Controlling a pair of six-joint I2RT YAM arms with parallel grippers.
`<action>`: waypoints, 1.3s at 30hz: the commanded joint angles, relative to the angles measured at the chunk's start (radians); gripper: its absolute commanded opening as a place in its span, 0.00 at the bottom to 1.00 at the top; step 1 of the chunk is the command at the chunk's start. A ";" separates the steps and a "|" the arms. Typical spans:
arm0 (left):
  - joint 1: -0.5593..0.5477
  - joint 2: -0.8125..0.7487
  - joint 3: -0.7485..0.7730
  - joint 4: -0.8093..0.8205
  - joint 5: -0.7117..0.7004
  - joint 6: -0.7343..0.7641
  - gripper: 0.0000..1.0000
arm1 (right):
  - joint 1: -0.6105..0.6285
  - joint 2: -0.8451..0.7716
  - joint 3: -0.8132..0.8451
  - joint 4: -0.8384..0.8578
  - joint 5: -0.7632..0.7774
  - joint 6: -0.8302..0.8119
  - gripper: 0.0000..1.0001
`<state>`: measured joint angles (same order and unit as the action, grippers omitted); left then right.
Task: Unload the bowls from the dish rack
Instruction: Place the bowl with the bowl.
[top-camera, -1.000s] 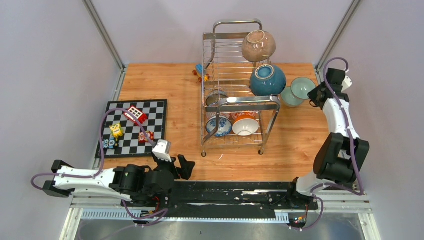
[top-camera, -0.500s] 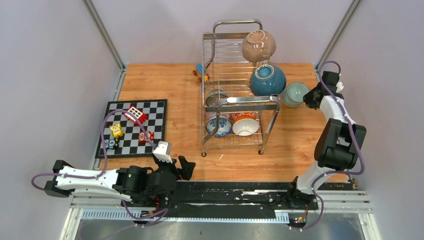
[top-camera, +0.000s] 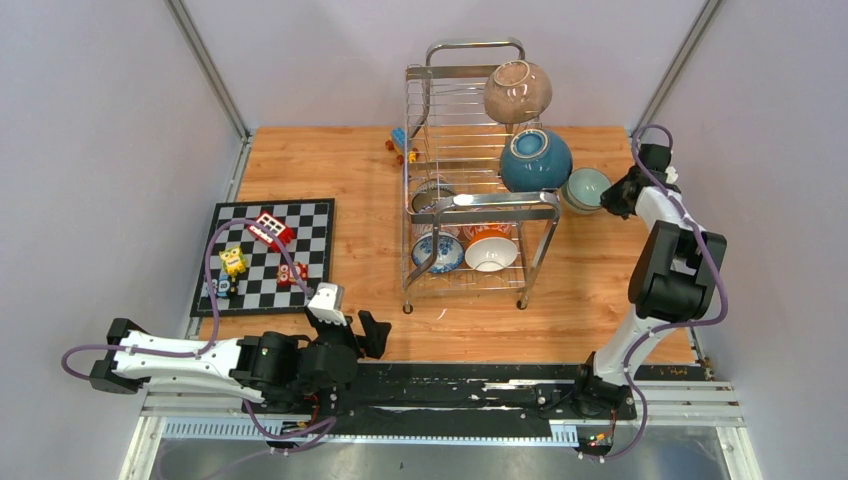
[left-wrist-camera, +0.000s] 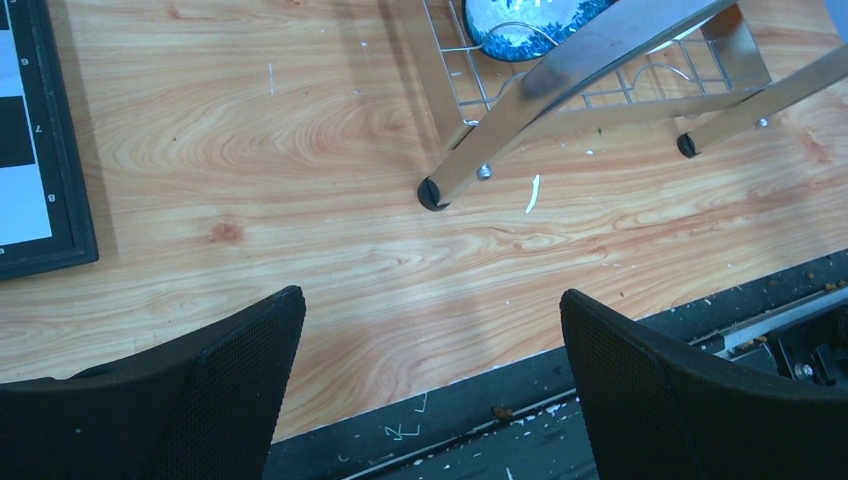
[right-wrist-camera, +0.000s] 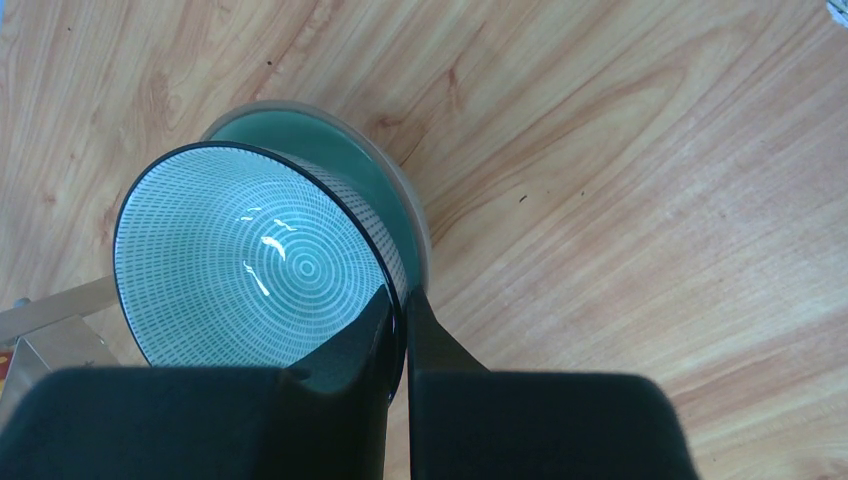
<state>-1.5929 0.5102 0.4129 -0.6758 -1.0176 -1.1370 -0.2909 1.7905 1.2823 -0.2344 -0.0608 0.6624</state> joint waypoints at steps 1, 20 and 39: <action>-0.001 0.005 -0.002 0.025 -0.066 -0.022 0.99 | -0.017 0.033 0.054 0.032 -0.028 0.015 0.03; -0.001 0.033 -0.005 0.033 -0.100 -0.026 1.00 | -0.016 0.111 0.112 0.005 -0.057 -0.009 0.11; -0.001 0.039 -0.011 0.041 -0.075 -0.040 1.00 | -0.016 0.086 0.129 -0.042 -0.058 -0.018 0.40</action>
<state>-1.5929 0.5453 0.4129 -0.6640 -1.0748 -1.1435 -0.2935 1.8885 1.3811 -0.2390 -0.1139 0.6537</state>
